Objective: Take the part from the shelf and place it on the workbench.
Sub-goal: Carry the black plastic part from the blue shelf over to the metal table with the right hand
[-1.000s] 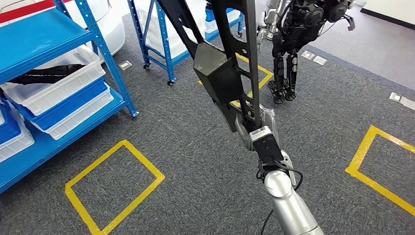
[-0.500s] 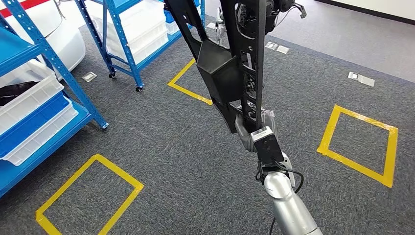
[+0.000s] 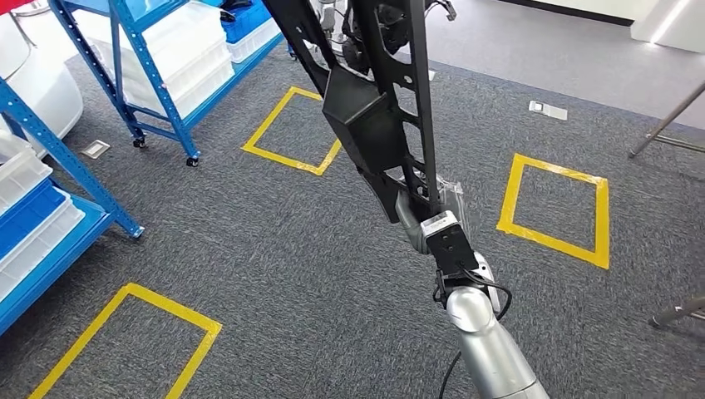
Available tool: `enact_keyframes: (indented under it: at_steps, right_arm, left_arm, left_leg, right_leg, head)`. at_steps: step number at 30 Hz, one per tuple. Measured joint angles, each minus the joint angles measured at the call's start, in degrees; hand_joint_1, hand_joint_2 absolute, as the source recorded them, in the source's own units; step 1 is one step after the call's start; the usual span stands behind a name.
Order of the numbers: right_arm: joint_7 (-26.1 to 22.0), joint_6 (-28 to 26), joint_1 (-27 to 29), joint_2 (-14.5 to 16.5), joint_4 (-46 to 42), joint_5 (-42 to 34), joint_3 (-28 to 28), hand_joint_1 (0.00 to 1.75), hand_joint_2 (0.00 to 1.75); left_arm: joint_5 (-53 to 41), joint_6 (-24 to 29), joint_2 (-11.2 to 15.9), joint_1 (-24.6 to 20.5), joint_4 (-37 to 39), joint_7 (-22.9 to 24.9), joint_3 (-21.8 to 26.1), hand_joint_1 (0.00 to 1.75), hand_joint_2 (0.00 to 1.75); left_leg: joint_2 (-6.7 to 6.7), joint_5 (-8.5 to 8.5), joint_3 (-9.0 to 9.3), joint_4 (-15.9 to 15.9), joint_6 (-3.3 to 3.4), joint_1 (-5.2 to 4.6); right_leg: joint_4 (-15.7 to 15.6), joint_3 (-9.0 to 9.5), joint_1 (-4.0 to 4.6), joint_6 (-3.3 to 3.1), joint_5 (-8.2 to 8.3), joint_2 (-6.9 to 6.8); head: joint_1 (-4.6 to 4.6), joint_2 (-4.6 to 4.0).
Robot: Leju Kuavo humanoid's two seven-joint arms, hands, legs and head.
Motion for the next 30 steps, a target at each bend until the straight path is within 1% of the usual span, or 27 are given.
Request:
enact_keyframes:
  at_steps: [1, 2, 3, 4, 5, 6, 7, 8, 9, 10, 11, 12, 13, 14, 16, 17, 18, 20, 21, 23, 24, 25, 26, 27, 28, 29, 30]
  right_arm:
    - [0.0, 0.1, -0.3, 0.1, 0.1, 0.0, 0.0, 1.75, 1.75]
    - [0.0, 0.2, -0.6, 0.2, 0.1, 0.1, 0.0, 1.75, 1.75]
    - [0.0, 0.2, -0.8, 0.3, 0.1, 0.1, 0.1, 1.75, 1.75]
    - [0.0, 0.2, -0.9, 0.4, 0.2, 0.1, 0.1, 1.75, 1.75]
    - [0.0, 0.3, -1.0, 0.4, 0.2, 0.1, 0.1, 1.75, 1.75]
    - [0.0, 0.3, -1.1, 0.4, 0.2, 0.1, 0.0, 1.75, 1.75]
    - [0.1, 0.5, -1.4, 0.6, 0.3, 0.0, 0.0, 1.75, 1.75]
    - [0.1, 0.7, -1.7, 0.8, 0.4, 0.0, 0.0, 1.75, 1.75]
    - [0.2, 0.8, -2.0, 1.0, 0.5, -0.1, 0.0, 1.75, 1.75]
    - [0.3, 1.0, -2.3, 1.2, 0.7, -0.2, 0.1, 1.75, 1.75]
    - [0.3, 1.2, -2.5, 1.4, 0.9, -0.3, 0.1, 1.75, 1.75]
    - [0.4, 1.3, -2.7, 1.5, 1.1, -0.4, 0.1, 1.75, 1.75]
    - [0.5, 1.4, -2.8, 1.6, 1.4, -0.4, 0.1, 1.75, 1.75]
    - [0.5, 1.5, -3.0, 1.6, 1.6, -0.5, 0.1, 1.75, 1.75]
    - [0.5, 1.5, -3.4, 1.8, 1.8, -0.4, 0.1, 1.75, 1.75]
    - [0.5, 1.5, -3.5, 1.9, 1.8, -0.4, 0.1, 1.75, 1.75]
    - [0.6, 1.5, -3.6, 2.0, 1.9, -0.4, 0.1, 1.75, 1.75]
    - [0.7, 1.5, -3.6, 2.1, 1.9, -0.3, 0.1, 1.75, 1.75]
    - [0.8, 1.5, -3.5, 2.0, 1.9, -0.3, 0.1, 1.75, 1.75]
    - [1.0, 1.5, -3.6, 1.9, 1.9, -0.2, 0.0, 1.75, 1.75]
    - [1.0, 1.4, -3.6, 1.9, 1.9, -0.2, 0.0, 1.75, 1.75]
    - [1.0, 1.4, -3.5, 1.9, 1.9, -0.2, 0.0, 1.75, 1.75]
    - [1.0, 1.4, -3.4, 1.9, 1.9, -0.2, 0.1, 1.75, 1.75]
    - [1.0, 1.4, -3.3, 1.9, 2.0, -0.2, 0.1, 1.75, 1.75]
    - [1.0, 1.4, -3.2, 1.8, 2.0, -0.2, 0.0, 1.75, 1.75]
    - [1.0, 1.4, -3.1, 1.8, 2.0, -0.2, 0.0, 1.75, 1.75]
    - [1.1, 1.4, -3.1, 1.8, 2.0, -0.2, 0.0, 1.75, 1.75]
  left_arm:
    - [0.0, 0.0, -0.1, 0.0, 0.0, 0.0, 0.1, 0.0, 1.75]
    - [0.0, 0.0, -0.1, 0.0, 0.0, 0.0, 0.1, 0.0, 1.75]
    - [0.0, 0.0, -0.1, -0.1, 0.0, 0.0, 0.2, 0.0, 1.75]
    - [0.0, 0.1, -0.2, -0.1, 0.0, 0.0, 0.3, 0.0, 1.75]
    - [0.0, 0.1, -0.2, -0.2, 0.0, -0.1, 0.4, 0.0, 1.75]
    - [0.0, 0.1, -0.2, -0.3, 0.0, -0.1, 0.5, 0.0, 1.75]
    - [0.1, 0.1, -0.2, -0.3, 0.0, -0.2, 0.6, 0.0, 1.75]
    - [0.1, 0.1, -0.2, -0.2, 0.0, -0.2, 0.7, 0.0, 1.75]
    - [0.1, 0.1, -0.2, -0.2, 0.0, -0.2, 0.8, 0.0, 1.75]
    - [0.2, 0.1, -0.2, -0.1, 0.0, -0.3, 0.9, 0.0, 1.75]
    - [0.2, 0.1, -0.2, 0.0, 0.0, -0.3, 1.1, 0.0, 1.75]
    - [0.2, 0.1, -0.2, 0.1, 0.0, -0.3, 1.2, 0.0, 1.75]
    - [0.2, 0.1, -0.2, 0.1, 0.0, -0.4, 1.2, 0.0, 1.75]
    - [0.2, 0.1, -0.2, 0.1, 0.0, -0.4, 1.3, 0.0, 1.75]
    - [0.1, 0.1, -0.1, 0.1, 0.0, -0.6, 1.3, 0.0, 1.75]
    - [0.1, 0.1, 0.0, 0.1, 0.0, -0.6, 1.3, 0.0, 1.75]
    - [0.0, 0.1, 0.0, 0.1, 0.0, -0.5, 1.3, 0.0, 1.75]
    - [0.0, 0.2, 0.0, 0.1, 0.0, -0.4, 1.3, 0.0, 1.75]
    - [0.0, 0.2, -0.1, 0.1, 0.0, -0.4, 1.3, 0.0, 1.75]
    - [-0.1, 0.2, -0.1, 0.0, 0.0, -0.3, 1.3, 0.0, 1.75]
    - [-0.1, 0.2, -0.1, 0.0, 0.0, -0.3, 1.3, 0.0, 1.75]
    - [-0.2, 0.2, -0.1, 0.1, 0.0, -0.3, 1.3, 0.0, 1.75]
    - [-0.2, 0.2, -0.1, 0.1, 0.0, -0.3, 1.3, 0.0, 1.75]
    - [-0.2, 0.2, -0.1, 0.1, 0.0, -0.3, 1.3, 0.0, 1.75]
    - [-0.2, 0.2, -0.1, 0.1, 0.0, -0.2, 1.3, 0.0, 1.75]
    - [-0.2, 0.2, -0.1, 0.1, 0.0, -0.2, 1.3, 0.0, 1.75]
    - [-0.2, 0.2, -0.1, 0.1, 0.0, -0.2, 1.3, 0.0, 1.75]
  left_leg:
    - [0.58, -0.13, 0.02, 0.1, -0.29, -0.17]
    - [1.13, -0.24, 0.08, 0.2, -0.62, -0.37]
    - [1.69, -0.3, 0.12, 0.2, -0.94, -0.49]
    - [2.27, -0.3, 0.19, 0.2, -1.28, -0.49]
    - [2.57, -0.4, 0.27, 0.1, -1.63, -0.34]
    - [1.76, -0.99, 0.11, 0.6, -1.99, -0.13]
    - [0.27, -2.29, -0.51, 2.2, -2.31, 0.06]
    - [-1.66, -4.24, -1.72, 5.2, -2.55, 0.23]
    - [-3.55, -6.49, -3.38, 9.1, -2.69, 0.31]
    - [-4.51, -8.4, -5.18, 13.2, -2.81, 0.37]
    - [-4.94, -9.41, -6.57, 16.2, -2.91, 0.42]
    - [-5.1, -9.31, -7.16, 17.3, -2.96, 0.5]
    - [-5.22, -8.09, -6.75, 16.3, -2.94, 0.59]
    - [-5.54, -6.06, -5.41, 13.3, -2.81, 0.69]
    - [-7.95, -2.02, -1.93, 5.6, -2.34, 0.9]
    - [-8.92, -1.01, -0.75, 2.8, -2.16, 0.95]
    - [-9.53, -0.68, -0.22, 1.3, -2.03, 0.92]
    - [-8.39, -0.6, -0.06, 0.5, -1.65, 0.83]
    - [-7.7, -0.32, 0.0, 0.2, -1.27, 0.77]
    - [-6.13, 0.25, 0.13, -0.4, -0.4, 0.77]
    - [-5.34, 0.34, 0.11, -0.5, -0.19, 0.57]
    - [-4.52, 0.36, 0.03, -0.5, -0.06, 0.45]
    - [-3.69, 0.35, -0.02, -0.5, -0.06, 0.33]
    - [-2.87, 0.34, -0.06, -0.5, -0.08, 0.27]
    - [-2.13, 0.31, -0.06, -0.4, -0.13, 0.24]
    - [-1.41, 0.24, 0.01, -0.4, -0.23, 0.24]
    - [-0.76, 0.12, 0.14, -0.4, -0.42, 0.18]
  right_leg:
    - [-3.6, 2.14, 0.18, -0.09, 0.85, -1.22]
    - [-5.7, 3.28, 0.36, -0.38, 1.26, -2.02]
    - [-6.6, 3.62, 0.64, -0.77, 1.37, -2.19]
    - [-6.7, 3.56, 1.0, -1.18, 1.56, -1.45]
    - [-7.0, 3.49, 0.66, -1.67, 1.79, -0.76]
    - [-7.4, 3.58, 0.45, -2.19, 2.08, -0.09]
    - [-7.9, 3.68, 0.11, -2.85, 2.45, 0.54]
    - [-8.3, 3.76, -0.32, -3.41, 2.79, 1.24]
    - [-8.4, 3.71, -0.23, -3.72, 2.99, 1.92]
    - [-8.4, 3.63, -0.21, -3.94, 3.11, 2.61]
    - [-8.4, 3.57, -0.16, -3.97, 3.15, 3.39]
    - [-8.4, 3.55, -0.13, -3.97, 3.2, 4.17]
    - [-8.3, 3.56, -0.12, -3.92, 3.23, 4.97]
    - [-8.2, 3.58, -0.12, -3.85, 3.27, 5.78]
    - [-7.8, 3.38, 0.05, -3.62, 3.32, 7.25]
    - [-7.5, 3.09, 0.21, -3.4, 3.38, 7.93]
    - [-7.3, 2.71, 0.32, -3.09, 3.49, 8.57]
    - [-7.2, 1.94, 0.45, -2.22, 3.83, 9.82]
    - [-6.8, 1.45, 0.47, -1.93, 3.69, 9.39]
    - [-3.1, -0.64, 0.68, -1.97, 1.83, 6.6]
    - [0.6, -2.42, 0.61, -2.22, 0.14, 4.75]
    - [4.7, -4.33, 0.55, -2.37, -1.55, 3.7]
    - [8.3, -5.91, 0.42, -2.3, -2.75, 3.19]
    - [10.1, -6.58, 0.27, -2.03, -3.22, 2.91]
    - [9.4, -6.01, 0.12, -1.6, -2.8, 2.65]
    - [6.5, -4.23, -0.07, -1.08, -1.67, 2.17]
    - [2.1, -1.68, -0.28, -0.62, -0.27, 0.89]
  head:
    - [-0.04, 0.0]
    - [-0.09, 0.0]
    - [-0.14, 0.0]
    - [-0.19, 0.0]
    - [-0.2, 0.0]
    - [-0.22, 0.0]
    - [-0.27, 0.0]
    - [-0.32, 0.0]
    - [-0.38, 0.0]
    - [-0.4, 0.0]
    - [-0.4, 0.0]
    - [-0.41, 0.0]
    - [-0.4, 0.0]
    - [-0.41, 0.0]
    - [-0.39, 0.0]
    - [-0.39, 0.0]
    - [-0.36, 0.0]
    - [-0.33, 0.0]
    - [-0.34, 0.0]
    - [-0.03, 0.0]
    - [0.11, 0.0]
    - [0.28, 0.0]
    - [0.28, 0.0]
    - [0.3, 0.0]
    - [0.32, 0.0]
    - [0.33, 0.0]
    - [0.35, 0.0]
